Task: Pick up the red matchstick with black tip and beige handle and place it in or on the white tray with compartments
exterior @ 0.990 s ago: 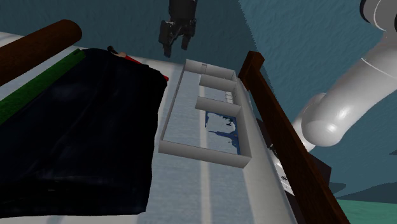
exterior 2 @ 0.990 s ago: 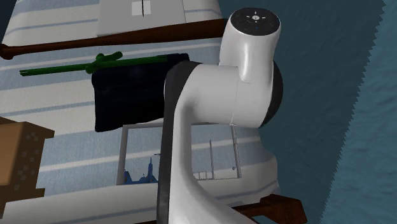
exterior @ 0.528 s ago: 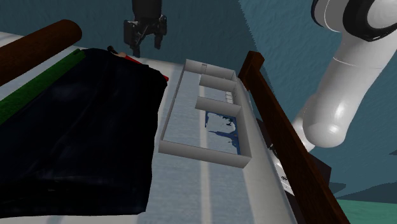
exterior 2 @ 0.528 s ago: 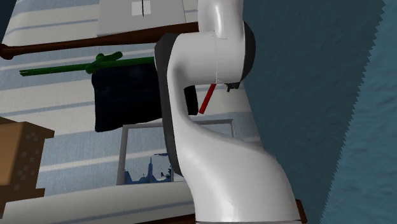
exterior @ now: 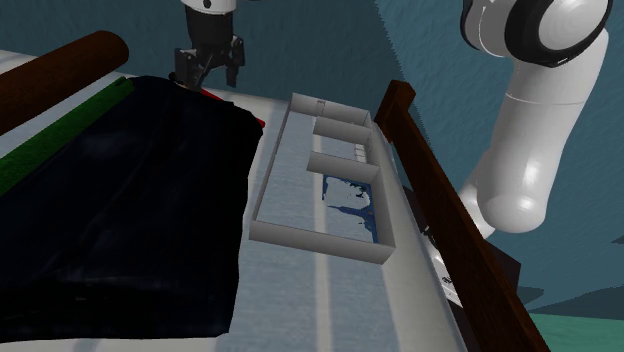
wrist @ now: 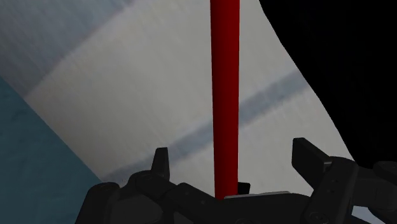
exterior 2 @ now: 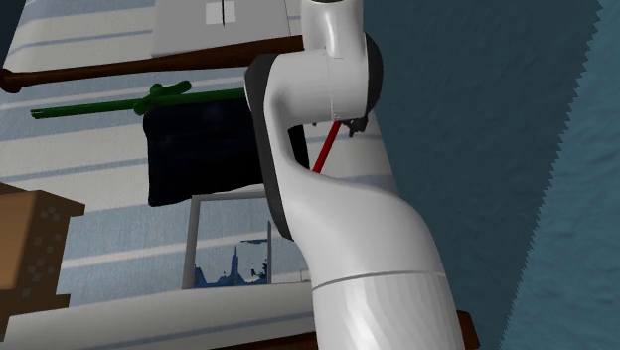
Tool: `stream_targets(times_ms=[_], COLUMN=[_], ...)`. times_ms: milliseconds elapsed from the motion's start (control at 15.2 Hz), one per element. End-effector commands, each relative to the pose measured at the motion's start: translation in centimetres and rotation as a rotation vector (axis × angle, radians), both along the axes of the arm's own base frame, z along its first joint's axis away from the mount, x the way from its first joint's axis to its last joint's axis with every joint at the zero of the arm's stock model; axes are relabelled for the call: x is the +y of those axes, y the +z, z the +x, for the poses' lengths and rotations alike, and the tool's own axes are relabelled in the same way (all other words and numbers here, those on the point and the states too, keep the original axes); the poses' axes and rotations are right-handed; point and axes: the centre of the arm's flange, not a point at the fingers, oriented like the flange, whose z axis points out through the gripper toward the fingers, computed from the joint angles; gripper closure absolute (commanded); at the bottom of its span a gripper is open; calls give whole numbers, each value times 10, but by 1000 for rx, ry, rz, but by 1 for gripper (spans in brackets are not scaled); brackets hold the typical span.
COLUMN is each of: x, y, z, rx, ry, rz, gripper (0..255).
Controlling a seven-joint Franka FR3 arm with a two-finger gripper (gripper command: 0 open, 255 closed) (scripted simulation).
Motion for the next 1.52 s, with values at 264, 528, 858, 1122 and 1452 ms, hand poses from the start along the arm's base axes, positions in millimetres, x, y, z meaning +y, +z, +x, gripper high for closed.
stream_targets(times_ms=[264,528,858,1122,1452], x=[0,0,0,0,0], y=[-14,-14,-14,-14,8], z=[0,0,0,0,0], rx=[0,0,0,0,0], ry=[0,0,0,0,0], rz=[0,0,0,0,0], gripper=[0,0,255,255,255])
